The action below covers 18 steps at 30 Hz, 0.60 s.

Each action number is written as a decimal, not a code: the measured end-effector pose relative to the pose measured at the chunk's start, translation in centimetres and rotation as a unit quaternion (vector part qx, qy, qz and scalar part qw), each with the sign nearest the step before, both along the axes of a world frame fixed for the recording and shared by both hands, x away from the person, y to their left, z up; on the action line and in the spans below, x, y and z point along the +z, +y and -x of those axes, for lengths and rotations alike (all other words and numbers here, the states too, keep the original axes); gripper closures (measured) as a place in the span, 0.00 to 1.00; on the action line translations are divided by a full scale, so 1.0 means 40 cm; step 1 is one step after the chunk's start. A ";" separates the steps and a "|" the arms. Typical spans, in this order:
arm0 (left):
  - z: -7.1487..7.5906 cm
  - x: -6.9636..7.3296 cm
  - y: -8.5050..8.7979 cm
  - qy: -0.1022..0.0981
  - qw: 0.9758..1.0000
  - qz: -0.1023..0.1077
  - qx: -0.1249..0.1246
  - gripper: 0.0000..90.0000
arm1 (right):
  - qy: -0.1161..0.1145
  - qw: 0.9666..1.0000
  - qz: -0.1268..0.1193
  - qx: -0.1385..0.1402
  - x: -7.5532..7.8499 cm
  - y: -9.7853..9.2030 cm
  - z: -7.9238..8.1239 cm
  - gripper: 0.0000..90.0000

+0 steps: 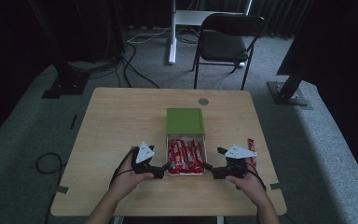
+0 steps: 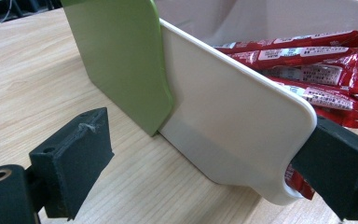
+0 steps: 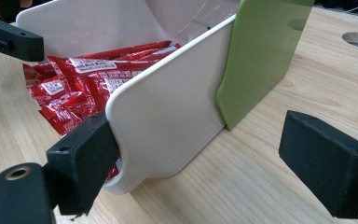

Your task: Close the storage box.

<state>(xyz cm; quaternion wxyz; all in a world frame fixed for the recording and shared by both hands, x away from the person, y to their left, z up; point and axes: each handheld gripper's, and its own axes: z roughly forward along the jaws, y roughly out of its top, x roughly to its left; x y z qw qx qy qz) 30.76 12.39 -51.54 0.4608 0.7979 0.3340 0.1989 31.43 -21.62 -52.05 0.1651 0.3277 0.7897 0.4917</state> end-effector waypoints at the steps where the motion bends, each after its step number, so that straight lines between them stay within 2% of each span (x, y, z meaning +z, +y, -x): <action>1: -0.001 0.000 0.000 0.001 1.000 0.000 0.000 0.09 | 0.001 1.000 0.000 0.000 0.000 0.000 -0.001 0.13; 7: -0.009 -0.001 0.004 0.000 1.000 0.001 0.007 0.09 | -0.001 1.000 0.005 -0.001 0.003 0.005 -0.008 0.13; 18: -0.019 0.001 0.008 -0.002 1.000 0.000 0.016 0.09 | 0.004 1.000 -0.002 -0.002 0.000 0.012 -0.018 0.13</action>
